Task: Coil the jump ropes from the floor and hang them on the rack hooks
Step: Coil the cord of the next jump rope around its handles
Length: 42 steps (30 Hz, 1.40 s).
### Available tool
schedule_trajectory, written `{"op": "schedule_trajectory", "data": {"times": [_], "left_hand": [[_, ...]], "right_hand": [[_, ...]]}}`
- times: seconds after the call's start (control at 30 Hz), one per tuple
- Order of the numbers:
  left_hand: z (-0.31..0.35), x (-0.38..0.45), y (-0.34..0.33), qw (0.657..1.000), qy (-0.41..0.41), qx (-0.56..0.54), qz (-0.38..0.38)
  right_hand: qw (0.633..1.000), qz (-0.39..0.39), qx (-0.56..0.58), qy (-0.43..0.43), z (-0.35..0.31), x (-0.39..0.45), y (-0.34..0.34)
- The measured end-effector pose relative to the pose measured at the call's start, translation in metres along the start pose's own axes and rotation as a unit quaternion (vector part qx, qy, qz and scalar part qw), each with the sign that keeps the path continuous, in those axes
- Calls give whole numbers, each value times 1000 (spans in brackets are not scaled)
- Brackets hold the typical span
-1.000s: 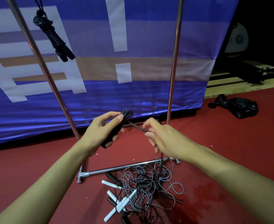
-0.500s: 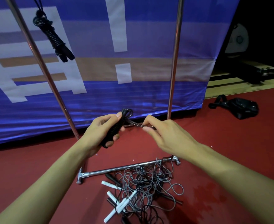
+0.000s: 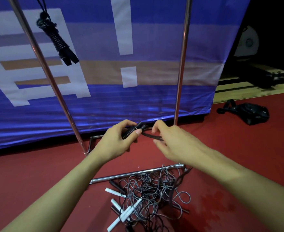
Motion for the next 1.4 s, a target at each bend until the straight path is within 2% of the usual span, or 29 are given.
{"op": "schedule_trajectory", "data": {"times": [0.1,0.17,0.23,0.37,0.47,0.53,0.7,0.87,0.97,1.1,1.17,1.27,1.4], "left_hand": [[-3,0,-7,999,4,28,-31],[-6,-2,-15,997,4,40,-73],[-5,-8,-26,991,10,32,-133],[5,-22,-44,973,-2,93,-212],[9,-28,-48,963,-52,177,-194],[12,-29,-46,966,-68,187,-166],[30,-35,-44,974,-92,159,-136],[41,-41,-43,970,-122,116,-178],[37,-38,-34,978,-93,44,-183],[26,-32,-19,978,-45,-70,-190],[24,-32,-18,969,-31,-132,-208],[29,-32,-16,957,-23,-190,-217],[31,-30,-4,957,-24,-211,-198]], "right_hand": [[987,17,-136,89,-13,-3,14],[967,40,-193,161,-24,-5,23],[956,45,-214,195,-28,-6,26],[973,45,-119,194,-27,-4,34],[980,59,-60,179,-20,-1,35],[985,58,-14,163,-11,2,31],[985,69,84,136,9,7,24],[982,21,152,107,22,10,3],[983,1,146,113,19,9,-9],[956,91,262,91,20,6,-5],[952,113,267,102,15,7,-5],[939,85,317,103,11,7,-13],[930,52,354,85,13,8,-17]]}}
Point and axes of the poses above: each hand's wrist, its own x-axis towards the middle knuckle, its own y-axis out of the back of the hand, z = x × y, the point moved 8 cm from there along x, towards the middle knuckle, and after that the axes turned 10 degrees about y, right-handed, at the moved point
